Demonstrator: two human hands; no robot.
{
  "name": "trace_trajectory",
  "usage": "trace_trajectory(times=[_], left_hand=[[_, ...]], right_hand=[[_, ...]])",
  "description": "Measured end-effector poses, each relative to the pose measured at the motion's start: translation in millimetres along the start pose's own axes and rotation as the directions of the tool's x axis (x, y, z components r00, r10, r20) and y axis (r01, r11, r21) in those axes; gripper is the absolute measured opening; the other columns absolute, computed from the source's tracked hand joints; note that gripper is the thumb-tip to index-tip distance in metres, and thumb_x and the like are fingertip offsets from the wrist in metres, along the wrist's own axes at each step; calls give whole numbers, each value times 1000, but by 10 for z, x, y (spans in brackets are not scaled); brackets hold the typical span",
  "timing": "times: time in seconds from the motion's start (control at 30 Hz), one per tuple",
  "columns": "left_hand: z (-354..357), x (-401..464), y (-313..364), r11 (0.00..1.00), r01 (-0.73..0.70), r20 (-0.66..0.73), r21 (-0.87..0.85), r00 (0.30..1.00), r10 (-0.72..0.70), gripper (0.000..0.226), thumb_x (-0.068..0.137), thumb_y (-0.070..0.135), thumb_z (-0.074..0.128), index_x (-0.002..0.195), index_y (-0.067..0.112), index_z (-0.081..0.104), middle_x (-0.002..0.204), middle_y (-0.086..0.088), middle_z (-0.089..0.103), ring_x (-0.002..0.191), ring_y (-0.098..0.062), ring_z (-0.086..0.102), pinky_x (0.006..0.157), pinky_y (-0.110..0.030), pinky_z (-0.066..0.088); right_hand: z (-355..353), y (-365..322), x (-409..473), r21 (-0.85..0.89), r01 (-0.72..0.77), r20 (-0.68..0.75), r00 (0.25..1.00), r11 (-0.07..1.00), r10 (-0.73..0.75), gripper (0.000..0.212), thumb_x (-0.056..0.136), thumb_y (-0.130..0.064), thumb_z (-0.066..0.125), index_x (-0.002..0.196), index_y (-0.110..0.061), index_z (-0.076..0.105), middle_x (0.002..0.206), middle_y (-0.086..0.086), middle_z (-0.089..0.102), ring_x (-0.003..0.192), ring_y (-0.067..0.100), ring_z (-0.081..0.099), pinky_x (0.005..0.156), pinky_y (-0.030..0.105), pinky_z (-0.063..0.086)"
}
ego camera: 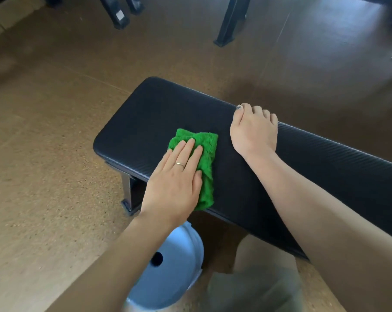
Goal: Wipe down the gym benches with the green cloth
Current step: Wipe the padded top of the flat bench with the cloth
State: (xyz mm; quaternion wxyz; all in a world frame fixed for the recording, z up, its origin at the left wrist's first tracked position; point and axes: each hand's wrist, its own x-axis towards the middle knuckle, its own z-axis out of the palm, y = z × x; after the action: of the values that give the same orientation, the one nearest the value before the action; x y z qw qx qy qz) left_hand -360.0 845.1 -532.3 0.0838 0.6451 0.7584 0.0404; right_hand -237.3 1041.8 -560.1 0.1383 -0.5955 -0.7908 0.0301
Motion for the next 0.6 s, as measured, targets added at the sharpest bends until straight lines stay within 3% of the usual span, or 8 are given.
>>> trace_trajectory(times=[0.17,0.3,0.4,0.47,0.6], left_hand=[[-42,301,-294,999,1,-16,-33,1000,-1,60,106,41,13,162,25,30,171,0,24,158,-19,19,130,-36,14],[-198,713,-701,966,252,-44,-57,966,-254,54,112,34,21,165,23,22,173,-1,15,160,-18,10,130,-34,9],[-124,523,-611,931,355,-108,-83,926,-363,55,111,32,23,164,15,24,172,-7,19,160,-23,14,130,-38,11],[-34,245,-242,940,325,-159,-99,928,-337,58,108,32,21,160,10,33,168,-11,29,157,-27,23,129,-43,18],[155,-38,367,991,103,-206,-89,971,-120,57,103,34,29,150,12,53,158,-10,47,149,-28,42,126,-44,29]], right_hand=[[-6,32,33,18,5,18,1000,1000,-5,52,109,-34,19,133,-15,61,127,12,67,118,35,58,106,48,35],[-17,22,45,17,-1,2,1000,1000,1,53,109,-34,19,131,-13,63,125,14,68,117,37,60,106,50,37],[-7,7,30,-1,-13,-2,1000,1000,13,53,109,-34,19,128,-12,63,122,14,68,114,37,59,105,50,37],[-10,-19,27,-22,-12,-4,1000,1000,12,53,109,-35,19,125,-11,63,121,15,68,112,38,59,104,51,37],[-3,-14,43,-21,-4,-28,1000,1000,4,52,109,-34,21,120,-10,65,114,17,69,106,40,60,99,51,38]])
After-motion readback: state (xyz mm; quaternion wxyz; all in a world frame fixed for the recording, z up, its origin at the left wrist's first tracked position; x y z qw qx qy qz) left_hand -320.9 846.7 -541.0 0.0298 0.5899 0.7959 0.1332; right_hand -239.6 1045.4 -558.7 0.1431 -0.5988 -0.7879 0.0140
